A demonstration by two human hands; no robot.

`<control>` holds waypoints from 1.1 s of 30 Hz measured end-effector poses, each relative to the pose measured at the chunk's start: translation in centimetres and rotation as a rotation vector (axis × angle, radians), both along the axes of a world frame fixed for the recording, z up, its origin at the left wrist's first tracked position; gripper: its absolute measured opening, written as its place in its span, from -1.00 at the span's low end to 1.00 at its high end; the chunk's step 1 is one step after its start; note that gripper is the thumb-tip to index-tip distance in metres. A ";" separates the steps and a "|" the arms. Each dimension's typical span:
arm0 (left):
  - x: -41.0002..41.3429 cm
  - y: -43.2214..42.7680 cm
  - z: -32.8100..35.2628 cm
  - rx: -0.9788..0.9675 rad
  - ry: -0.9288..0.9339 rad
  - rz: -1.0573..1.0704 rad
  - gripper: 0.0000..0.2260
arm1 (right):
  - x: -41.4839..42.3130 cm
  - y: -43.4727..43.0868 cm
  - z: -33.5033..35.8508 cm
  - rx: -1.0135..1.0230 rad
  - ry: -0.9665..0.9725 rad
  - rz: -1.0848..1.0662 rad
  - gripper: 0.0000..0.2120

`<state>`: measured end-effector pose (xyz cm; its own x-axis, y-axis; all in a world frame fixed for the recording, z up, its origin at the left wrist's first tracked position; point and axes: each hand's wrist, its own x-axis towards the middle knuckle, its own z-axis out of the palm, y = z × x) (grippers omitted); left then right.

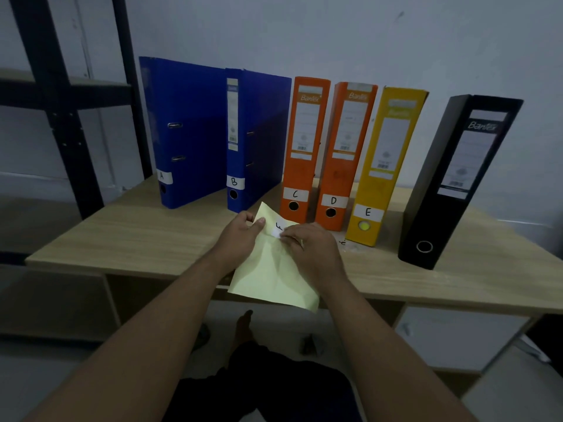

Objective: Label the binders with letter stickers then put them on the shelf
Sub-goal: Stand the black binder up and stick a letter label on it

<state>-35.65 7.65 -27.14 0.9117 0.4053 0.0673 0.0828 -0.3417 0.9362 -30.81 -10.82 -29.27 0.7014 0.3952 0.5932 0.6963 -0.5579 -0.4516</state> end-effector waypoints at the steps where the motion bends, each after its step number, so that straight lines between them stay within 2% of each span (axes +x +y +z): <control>1: 0.0 0.0 0.0 -0.004 0.000 0.004 -0.76 | -0.1 0.0 0.1 0.003 0.013 -0.002 -0.83; 4: -0.1 0.0 -0.2 -0.022 -0.023 0.002 -0.79 | -0.3 0.2 0.0 0.024 0.068 -0.007 -0.87; 7: -0.1 0.1 -0.4 0.042 -0.026 -0.012 -0.78 | -0.1 0.3 -0.1 0.033 0.131 -0.041 -0.92; 12: -0.3 0.0 -0.3 0.050 -0.015 -0.049 -0.73 | 0.3 0.4 -0.5 0.051 0.155 -0.012 -0.94; 14: -0.7 -0.1 0.0 0.032 0.001 -0.093 -0.63 | 0.3 0.3 -0.5 0.069 0.164 -0.009 -0.94; 17: -0.9 -0.3 0.1 0.112 0.026 -0.131 -0.41 | 0.2 0.3 -0.4 0.085 0.169 -0.024 -0.95; 22: -0.5 0.0 -0.3 0.064 0.022 -0.139 -0.27 | -0.1 0.4 -0.3 0.076 0.186 -0.043 -0.93; 29: -0.7 -0.2 -0.2 0.040 0.004 -0.173 -0.35 | -0.3 0.3 0.0 0.133 0.207 -0.048 -0.92; 33: -0.7 -0.3 -0.1 0.103 0.009 -0.179 -0.39 | -0.1 0.2 0.0 0.190 0.207 -0.084 -0.92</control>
